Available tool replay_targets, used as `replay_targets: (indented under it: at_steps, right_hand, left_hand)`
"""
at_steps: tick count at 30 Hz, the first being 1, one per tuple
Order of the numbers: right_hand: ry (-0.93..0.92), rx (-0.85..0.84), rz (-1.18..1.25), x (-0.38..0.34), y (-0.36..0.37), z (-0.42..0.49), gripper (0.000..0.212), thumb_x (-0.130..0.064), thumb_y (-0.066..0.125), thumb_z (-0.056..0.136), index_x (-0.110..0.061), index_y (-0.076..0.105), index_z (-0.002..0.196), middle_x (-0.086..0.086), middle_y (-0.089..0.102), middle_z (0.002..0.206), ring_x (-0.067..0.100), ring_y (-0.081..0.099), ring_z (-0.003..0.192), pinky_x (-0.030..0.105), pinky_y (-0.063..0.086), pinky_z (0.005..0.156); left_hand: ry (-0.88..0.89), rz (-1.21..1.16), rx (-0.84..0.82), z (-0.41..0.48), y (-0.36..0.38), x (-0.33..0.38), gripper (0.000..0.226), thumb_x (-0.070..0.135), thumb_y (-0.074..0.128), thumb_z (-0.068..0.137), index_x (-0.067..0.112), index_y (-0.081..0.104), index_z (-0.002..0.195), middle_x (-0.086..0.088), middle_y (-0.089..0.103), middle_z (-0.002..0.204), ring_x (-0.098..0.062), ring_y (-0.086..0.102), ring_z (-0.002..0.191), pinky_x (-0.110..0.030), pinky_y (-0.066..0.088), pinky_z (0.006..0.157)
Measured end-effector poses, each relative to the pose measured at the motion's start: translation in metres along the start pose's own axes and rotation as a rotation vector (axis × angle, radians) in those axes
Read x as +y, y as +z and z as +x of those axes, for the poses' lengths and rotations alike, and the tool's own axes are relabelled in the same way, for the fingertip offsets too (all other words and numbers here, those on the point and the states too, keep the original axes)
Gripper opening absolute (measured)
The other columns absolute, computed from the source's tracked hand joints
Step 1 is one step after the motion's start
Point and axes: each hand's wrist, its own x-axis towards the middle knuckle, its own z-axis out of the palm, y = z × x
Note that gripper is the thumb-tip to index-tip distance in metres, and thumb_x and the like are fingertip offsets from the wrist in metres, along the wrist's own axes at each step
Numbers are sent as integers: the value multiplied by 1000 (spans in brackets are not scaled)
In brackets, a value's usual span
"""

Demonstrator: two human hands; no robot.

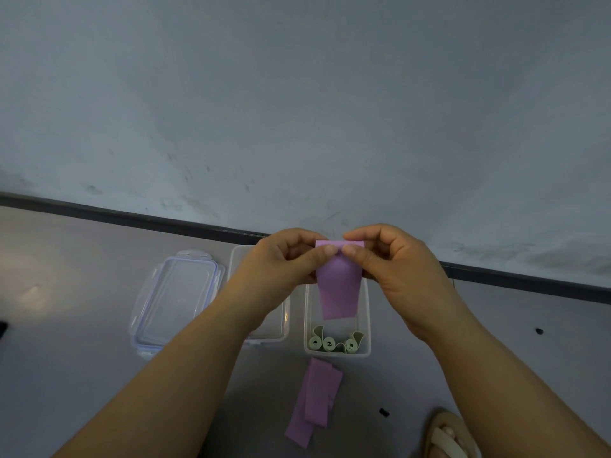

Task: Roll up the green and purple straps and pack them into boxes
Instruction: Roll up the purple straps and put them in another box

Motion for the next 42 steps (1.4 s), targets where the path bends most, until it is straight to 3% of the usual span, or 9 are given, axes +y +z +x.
replay_targets:
  at_steps: [3,8,14,20,26,30,34,38,42]
  right_hand:
    - [-15,-11,-25,1,0,-1,16,-17,65,82,-32,63,85,-8,67,86,9,64,84,24,56,78]
    - [-12,-35,-28,1,1,0,19,-14,66,81,-31,62,87,-6,67,89,16,65,88,27,56,80]
    - [100,-87,2,0,2,-1,14,-32,55,87,-24,65,93,-4,68,92,10,66,85,24,56,78]
    - [88,-84,1,-1,2,-1,10,-31,56,86,-26,65,88,-4,68,87,11,67,82,28,57,78]
    - [101,-73,123,-1,1,0,9,-20,61,84,-26,63,89,-6,69,85,6,68,80,22,57,73]
    - [63,-136,100,-3,-1,-1,15,-14,66,81,-25,63,90,-1,69,90,8,67,79,20,56,73]
    - [12,-286,-141,-7,-9,-3,29,-20,73,74,-36,61,96,-18,64,91,12,60,73,20,54,70]
    - [-53,-529,-280,-17,-12,-9,58,-17,78,69,-49,49,108,-38,53,92,-2,53,70,15,50,67]
    - [-110,-621,-371,-24,-11,-14,64,-17,80,68,-49,44,112,-47,48,85,-8,50,71,8,43,62]
  left_hand:
    - [17,24,21,1,-1,-1,10,15,65,83,14,68,92,-4,74,83,-14,70,78,-24,57,73]
    - [52,42,34,1,-3,-2,11,11,66,81,17,68,90,-7,73,88,-18,67,82,-31,57,77]
    - [73,36,36,0,-3,0,14,6,66,82,15,67,92,-10,72,91,-21,67,88,-36,55,83]
    - [72,7,29,0,-3,1,19,2,65,81,12,66,97,-14,71,94,-22,67,87,-36,55,83]
    - [-46,-80,-19,0,-1,0,33,30,67,66,15,66,96,-1,74,86,-14,69,83,-32,57,79]
    - [-78,-108,-46,0,-6,0,38,27,67,63,11,68,96,-9,73,93,-21,67,87,-37,54,84]
    - [-163,-103,-150,-1,-15,2,38,22,68,65,6,67,100,-15,70,102,-24,65,91,-40,52,87]
    - [-277,-142,-324,-1,-23,0,33,12,74,66,4,68,97,-16,69,99,-26,65,91,-38,52,85]
    - [-321,-278,-538,-2,-26,1,27,11,77,61,8,74,87,-12,71,88,-20,68,83,-29,56,73]
